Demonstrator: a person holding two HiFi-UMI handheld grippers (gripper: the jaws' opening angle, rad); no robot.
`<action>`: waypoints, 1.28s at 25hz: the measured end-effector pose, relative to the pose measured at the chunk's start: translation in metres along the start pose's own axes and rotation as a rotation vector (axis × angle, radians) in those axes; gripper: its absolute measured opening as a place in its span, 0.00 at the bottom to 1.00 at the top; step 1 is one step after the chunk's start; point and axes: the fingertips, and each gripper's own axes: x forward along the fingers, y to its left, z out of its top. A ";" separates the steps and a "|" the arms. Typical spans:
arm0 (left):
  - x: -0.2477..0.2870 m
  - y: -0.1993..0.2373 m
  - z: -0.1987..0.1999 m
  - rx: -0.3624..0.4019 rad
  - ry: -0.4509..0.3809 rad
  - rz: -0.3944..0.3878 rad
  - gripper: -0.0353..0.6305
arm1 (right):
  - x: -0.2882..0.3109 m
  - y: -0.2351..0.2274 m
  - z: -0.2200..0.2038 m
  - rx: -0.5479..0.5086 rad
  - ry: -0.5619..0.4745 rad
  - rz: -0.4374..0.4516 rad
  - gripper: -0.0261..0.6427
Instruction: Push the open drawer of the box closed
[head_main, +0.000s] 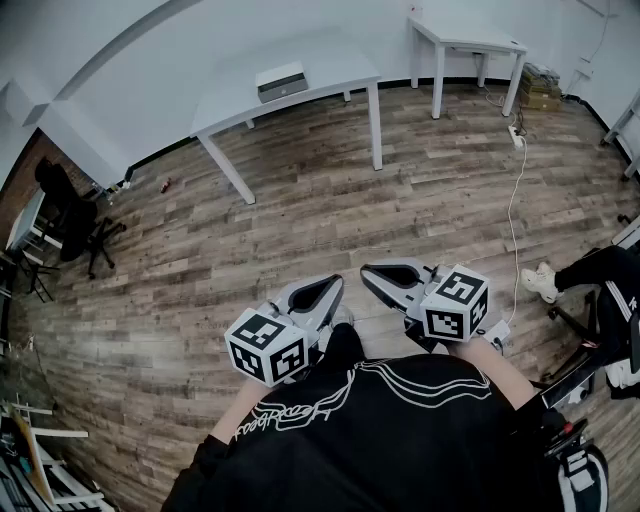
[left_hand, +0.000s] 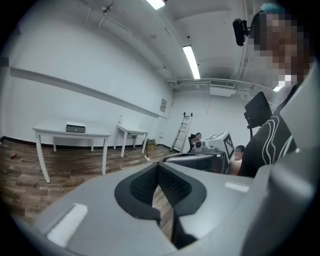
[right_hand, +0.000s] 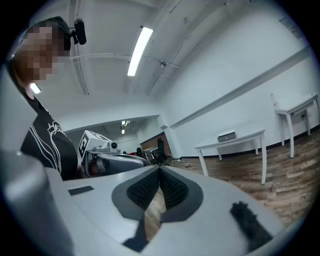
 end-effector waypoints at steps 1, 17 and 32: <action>0.003 0.010 -0.001 -0.005 0.002 0.001 0.06 | 0.008 -0.007 -0.001 0.007 0.003 0.000 0.05; 0.089 0.309 0.048 -0.136 0.050 0.036 0.06 | 0.229 -0.212 0.034 0.111 0.093 -0.027 0.05; 0.147 0.494 0.129 -0.123 0.050 0.069 0.06 | 0.363 -0.358 0.111 0.070 0.058 -0.075 0.05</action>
